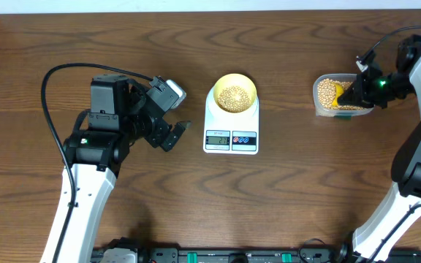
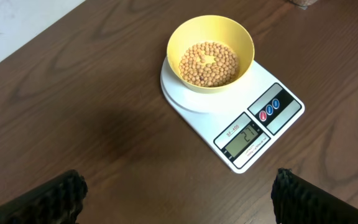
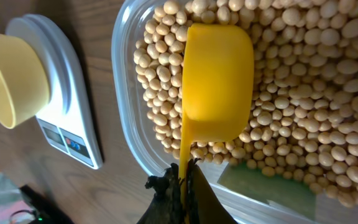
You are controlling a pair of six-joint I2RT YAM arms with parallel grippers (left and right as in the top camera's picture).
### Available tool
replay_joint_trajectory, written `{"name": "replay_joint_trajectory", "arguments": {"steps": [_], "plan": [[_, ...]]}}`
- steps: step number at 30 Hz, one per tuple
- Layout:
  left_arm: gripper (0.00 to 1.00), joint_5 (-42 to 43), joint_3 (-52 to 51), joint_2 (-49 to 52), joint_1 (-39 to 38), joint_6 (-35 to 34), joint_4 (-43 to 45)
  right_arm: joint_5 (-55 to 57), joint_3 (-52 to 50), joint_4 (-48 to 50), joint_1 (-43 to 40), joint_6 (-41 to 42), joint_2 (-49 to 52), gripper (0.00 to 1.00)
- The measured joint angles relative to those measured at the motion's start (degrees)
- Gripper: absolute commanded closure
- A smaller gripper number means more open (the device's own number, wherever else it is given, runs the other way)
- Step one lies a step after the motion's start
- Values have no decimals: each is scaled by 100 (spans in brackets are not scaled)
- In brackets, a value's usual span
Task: Scoop item into bowl and weigh 50g on scale
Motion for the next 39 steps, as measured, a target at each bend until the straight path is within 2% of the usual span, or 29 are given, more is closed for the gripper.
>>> {"name": "replay_joint_trajectory", "arguments": {"steps": [14,30,39], "plan": [[3,0,0,0,0,0,0,-1517,-26,-448,-942,-254,0,99],[3,0,-2,0,0,0,0,-2188,-28,-907,-1720,-654,0,99],[3,0,0,0,0,0,0,-2516,-28,-1239,-1727,-964,0,99]]}}
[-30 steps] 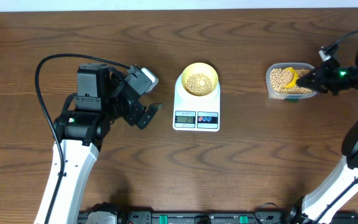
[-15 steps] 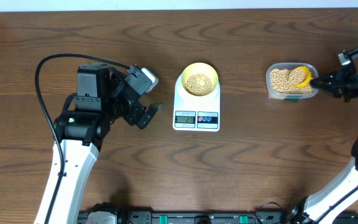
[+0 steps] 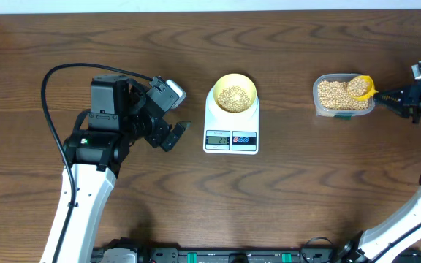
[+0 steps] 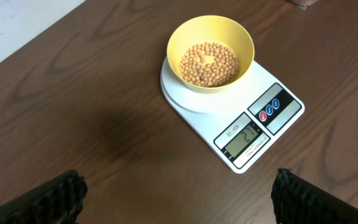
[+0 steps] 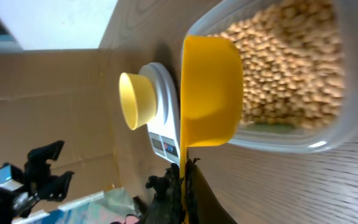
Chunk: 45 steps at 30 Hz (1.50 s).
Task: Scoop item into bowl and weigh 50g on scale
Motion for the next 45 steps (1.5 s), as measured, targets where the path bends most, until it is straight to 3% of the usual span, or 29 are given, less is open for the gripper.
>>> {"name": "replay_joint_trajectory", "arguments": {"steps": [26,36,45], "plan": [[3,0,-2,0,0,0,0,-1099,2,81,1954,-140,0,99],[3,0,0,0,0,0,2,-1167,2,933,2656,581,0,99],[3,0,-2,0,0,0,0,-431,343,1344,3414,1421,0,99]]}}
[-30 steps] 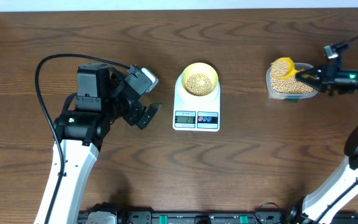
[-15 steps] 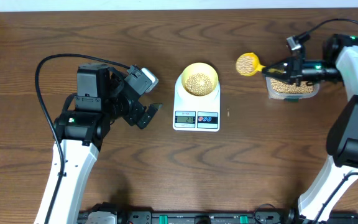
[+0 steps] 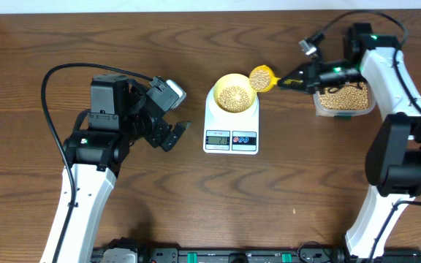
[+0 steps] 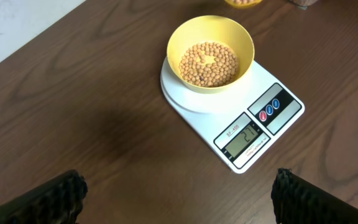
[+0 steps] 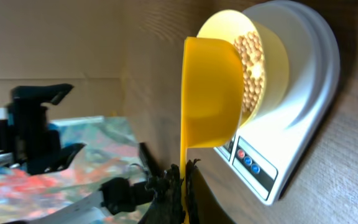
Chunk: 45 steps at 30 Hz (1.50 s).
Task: Scoop item into bowl and weigh 50g on scale
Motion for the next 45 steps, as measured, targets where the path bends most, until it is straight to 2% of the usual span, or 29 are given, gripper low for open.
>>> {"name": "replay_joint_trajectory", "arguments": {"steps": [6,19,45], "plan": [[3,0,0,0,0,0,2,691,664,2,450,254,0,99],[3,0,0,0,0,0,0,2151,1145,55,1128,267,0,99],[3,0,0,0,0,0,0,4922,1390,114,2365,-885,0,99]]}}
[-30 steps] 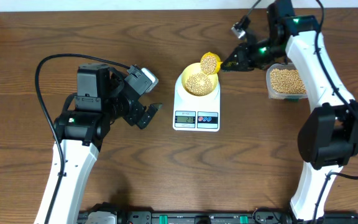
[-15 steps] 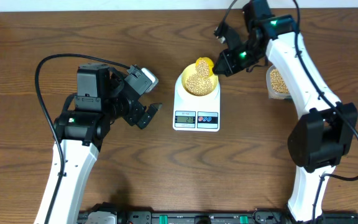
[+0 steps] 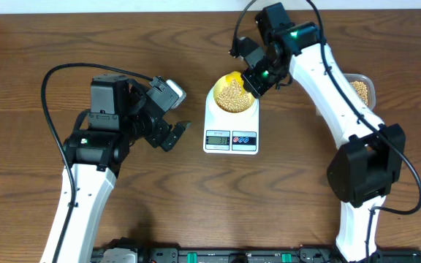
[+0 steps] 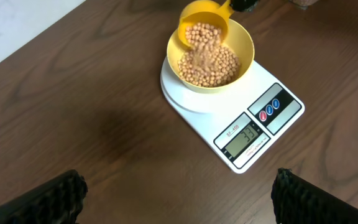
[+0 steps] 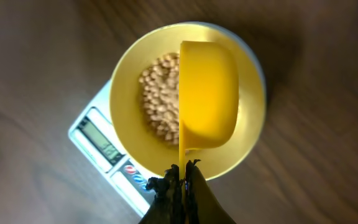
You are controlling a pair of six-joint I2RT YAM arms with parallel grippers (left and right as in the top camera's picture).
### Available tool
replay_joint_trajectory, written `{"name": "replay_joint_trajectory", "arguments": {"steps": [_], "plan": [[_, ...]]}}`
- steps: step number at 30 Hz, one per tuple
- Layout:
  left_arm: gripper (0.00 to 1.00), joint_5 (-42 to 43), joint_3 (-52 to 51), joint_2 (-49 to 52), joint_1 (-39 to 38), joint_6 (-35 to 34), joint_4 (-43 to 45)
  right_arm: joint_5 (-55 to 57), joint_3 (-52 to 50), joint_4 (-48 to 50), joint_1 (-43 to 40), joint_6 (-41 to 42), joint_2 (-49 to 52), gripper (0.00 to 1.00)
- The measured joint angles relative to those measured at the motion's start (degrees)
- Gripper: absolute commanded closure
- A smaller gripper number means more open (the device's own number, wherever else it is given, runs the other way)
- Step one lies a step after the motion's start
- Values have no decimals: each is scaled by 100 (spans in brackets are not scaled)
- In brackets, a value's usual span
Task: Scoop item into bowl and weigh 50g on scale
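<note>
A yellow bowl of soybeans stands on the white scale, whose display reads about 33. My right gripper is shut on the handle of a yellow scoop, tipped over the bowl; beans are falling from the yellow scoop into it. The right gripper hangs just right of the bowl. My left gripper is open left of the scale, with nothing between its fingers.
A clear tub of soybeans sits at the right, partly hidden by the right arm. The left arm's black cable loops over the table's left part. Bare wood lies in front of the scale.
The right gripper carried the scoop from just right of the bowl to over it and tipped it. Beans are pouring out, and the display has risen from about 21 to about 33.
The scoop lay in the bean tub, held by the right gripper. It was then lifted full at the tub's right edge, later carried beside the bowl, and now pours into it. The left arm stayed still throughout.
</note>
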Motion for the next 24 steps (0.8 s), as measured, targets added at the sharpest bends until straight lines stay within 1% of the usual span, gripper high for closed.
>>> {"name": "replay_joint_trajectory", "arguments": {"steps": [4,9,15,24], "plan": [[3,0,2,0,0,0,2,496,109,17,142,-155,0,99],[3,0,2,0,0,0,0,776,122,15,251,-315,0,99],[3,0,2,0,0,0,0,800,122,15,258,-369,0,99],[3,0,0,0,0,0,0,531,122,15,201,-391,-81,99]]}}
